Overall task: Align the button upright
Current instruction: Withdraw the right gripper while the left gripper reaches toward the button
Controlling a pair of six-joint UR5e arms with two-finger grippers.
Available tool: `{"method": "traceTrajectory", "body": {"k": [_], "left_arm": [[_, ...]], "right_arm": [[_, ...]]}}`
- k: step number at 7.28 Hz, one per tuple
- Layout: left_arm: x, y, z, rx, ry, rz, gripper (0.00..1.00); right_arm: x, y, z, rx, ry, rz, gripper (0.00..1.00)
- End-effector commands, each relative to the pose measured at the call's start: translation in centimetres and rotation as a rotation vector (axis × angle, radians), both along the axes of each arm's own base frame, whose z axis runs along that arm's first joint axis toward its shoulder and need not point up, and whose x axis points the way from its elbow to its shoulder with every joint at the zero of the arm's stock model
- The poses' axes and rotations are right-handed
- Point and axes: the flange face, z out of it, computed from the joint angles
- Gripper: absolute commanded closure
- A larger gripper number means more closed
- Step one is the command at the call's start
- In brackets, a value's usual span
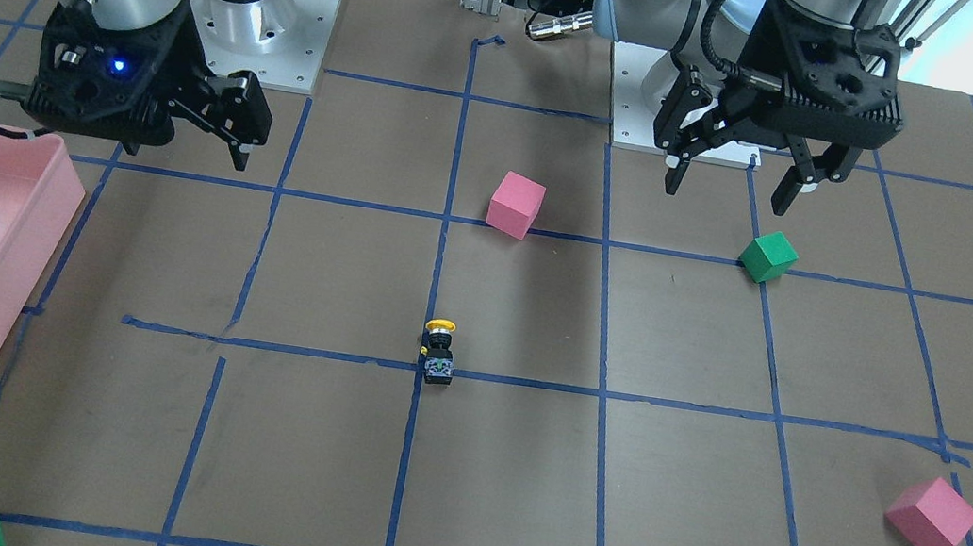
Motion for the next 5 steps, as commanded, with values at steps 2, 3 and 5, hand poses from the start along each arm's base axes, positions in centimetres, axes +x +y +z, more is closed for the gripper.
{"method": "traceTrajectory", "body": {"k": [2, 3, 5], "left_arm": [[-3.1, 0.7, -3.2, -0.005, 0.026, 0.058, 0.0], [-6.6, 1.8, -4.1, -0.044, 0.043, 0.083, 0.0], [-10.0, 2.9, -7.3, -0.11, 0.071, 0.071, 0.0]], "right_arm": [[-0.4, 1.3, 2.8, -0.065, 0.01, 0.046, 0.0], [-0.5, 1.3, 3.1, -0.085, 0.025, 0.046, 0.0], [-0.3, 1.5, 3.6, -0.096, 0.013, 0.047, 0.0]]}}
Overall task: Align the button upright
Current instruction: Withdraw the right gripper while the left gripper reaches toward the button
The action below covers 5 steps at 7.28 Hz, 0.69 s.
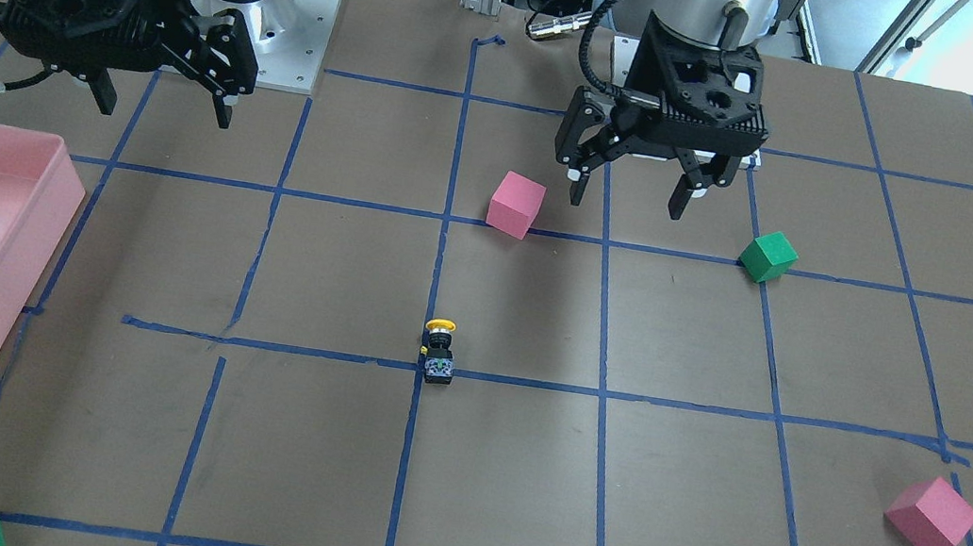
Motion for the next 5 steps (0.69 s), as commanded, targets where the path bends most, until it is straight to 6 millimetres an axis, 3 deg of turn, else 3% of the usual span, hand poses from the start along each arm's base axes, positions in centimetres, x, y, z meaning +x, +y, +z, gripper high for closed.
{"method": "traceTrajectory", "body": {"k": [1, 4, 5], "left_arm": [[-2.3, 1.0, -4.8, -0.072, 0.029, 0.027, 0.0], [-6.4, 3.0, -12.0, -0.197, 0.014, 0.07, 0.0], [-7.1, 2.8, -14.2, -0.225, 0.018, 0.07, 0.0]], "right_arm": [[-0.4, -0.1, 0.2, -0.01, 0.016, -0.005, 0.0], [0.0, 0.0, -0.5, 0.01, -0.002, -0.011, 0.0], [0.1, -0.2, -0.6, 0.007, -0.005, -0.01, 0.0]]}}
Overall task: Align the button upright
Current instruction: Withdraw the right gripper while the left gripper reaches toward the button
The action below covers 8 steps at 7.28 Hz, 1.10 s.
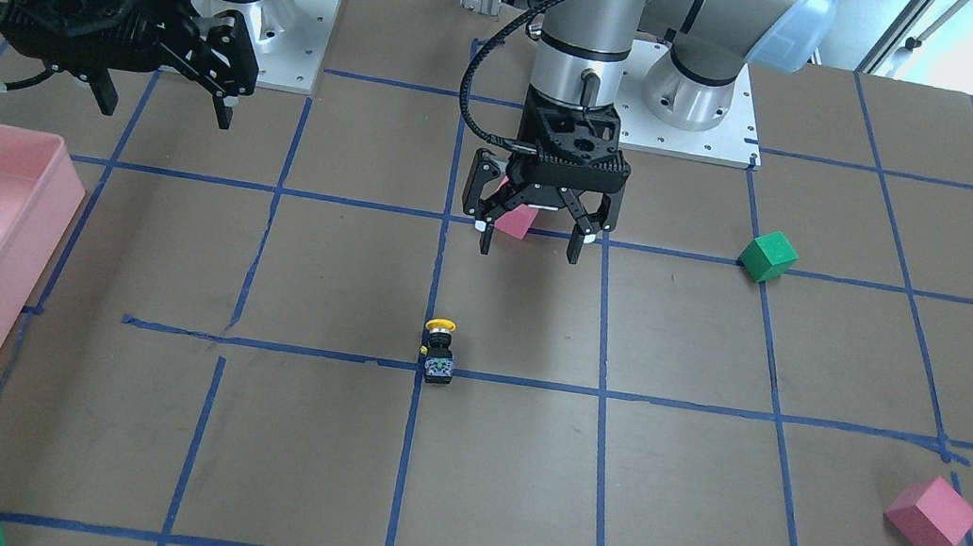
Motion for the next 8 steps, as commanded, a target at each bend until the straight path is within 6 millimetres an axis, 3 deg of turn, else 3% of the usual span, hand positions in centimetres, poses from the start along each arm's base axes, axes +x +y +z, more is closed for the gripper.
{"method": "traceTrajectory", "body": {"k": [1, 4, 7, 8], "left_arm": [[-1.5, 0.5, -5.1, -0.057, -0.015, 0.016, 0.0], [-5.5, 1.7, -11.2, -0.097, -0.005, 0.066, 0.0], [-6.2, 0.3, -16.7, -0.182, -0.006, 0.082, 0.0], [-6.9, 0.9, -19.0, -0.199, -0.034, 0.078, 0.02]], "right_arm": [[0.2, -0.1, -0.3, 0.007, -0.016, -0.002, 0.0], [-0.6, -0.4, -0.2, 0.004, -0.002, -0.006, 0.0], [0.2, 0.0, -0.3, 0.017, -0.027, -0.002, 0.0], [0.3, -0.1, -0.5, 0.018, -0.027, 0.003, 0.0]]}}
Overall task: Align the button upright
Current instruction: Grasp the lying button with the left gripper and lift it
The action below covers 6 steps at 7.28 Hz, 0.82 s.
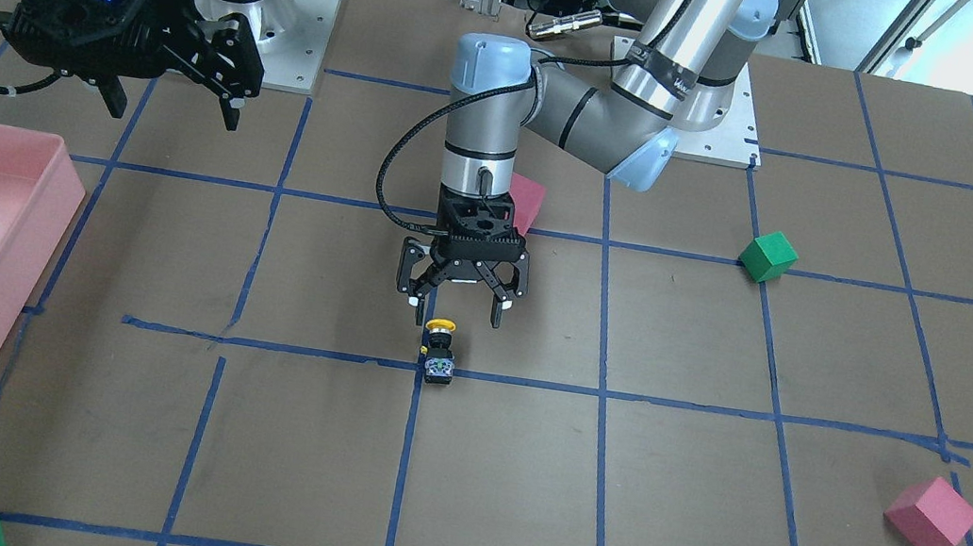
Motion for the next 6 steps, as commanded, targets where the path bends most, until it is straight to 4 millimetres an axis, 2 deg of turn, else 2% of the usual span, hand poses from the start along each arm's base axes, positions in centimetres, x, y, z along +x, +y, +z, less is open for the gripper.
{"method": "traceTrajectory", "body": {"k": [1, 3, 4, 5, 6], "left_arm": [[-1.5, 1.1, -4.4, -0.038, -0.054, -0.011, 0.02], [-1.7, 1.1, -5.9, -0.044, -0.061, -0.026, 0.04], [-1.7, 1.4, -6.4, -0.032, -0.099, -0.077, 0.14], [-1.8, 1.4, -6.2, -0.032, -0.13, -0.131, 0.42], [-1.7, 1.5, -6.6, -0.023, -0.134, -0.129, 0.63]], "right_arm": [[0.1, -0.2, 0.3, -0.01, 0.0, 0.004, 0.0], [-0.3, -0.2, 0.2, -0.01, 0.017, 0.0, 0.0], [-0.3, -0.3, 0.3, -0.015, 0.018, 0.0, 0.0], [-0.5, -0.3, 0.2, -0.013, 0.019, -0.005, 0.0], [-0.5, -0.3, 0.1, -0.01, 0.019, -0.005, 0.0]]}}
